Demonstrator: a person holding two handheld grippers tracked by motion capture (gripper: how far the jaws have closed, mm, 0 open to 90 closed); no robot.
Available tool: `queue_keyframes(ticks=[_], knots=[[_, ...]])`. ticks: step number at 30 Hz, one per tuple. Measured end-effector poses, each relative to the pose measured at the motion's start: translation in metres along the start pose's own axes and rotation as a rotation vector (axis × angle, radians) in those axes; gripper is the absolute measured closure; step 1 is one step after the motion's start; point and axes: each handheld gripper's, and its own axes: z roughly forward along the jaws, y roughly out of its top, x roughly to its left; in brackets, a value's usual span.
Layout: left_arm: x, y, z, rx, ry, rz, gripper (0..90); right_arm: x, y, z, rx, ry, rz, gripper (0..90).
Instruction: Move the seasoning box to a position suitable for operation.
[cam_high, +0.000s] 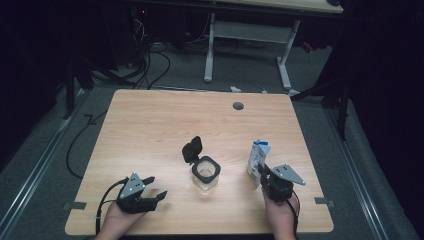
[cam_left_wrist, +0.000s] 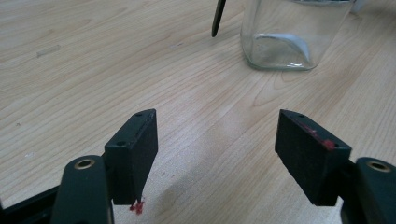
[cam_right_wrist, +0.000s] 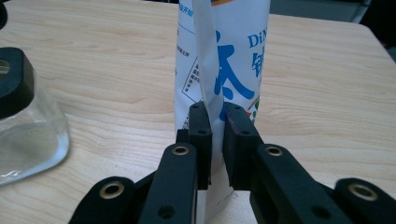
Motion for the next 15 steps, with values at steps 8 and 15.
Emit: queue_keyframes(ticks=[8,15], knots=[[-0.0002,-0.0001,-0.0009,-0.016,-0.015,-0.01,30.3,-0.004,0.0004,-0.0001,0.0,0.013,0.016,83.4],[-0.0013,0.0002,0.0019,-0.017,-0.048,-0.005,28.4,-0.004,0.0013,0.0008,0.006,0.016,0.024,83.9]])
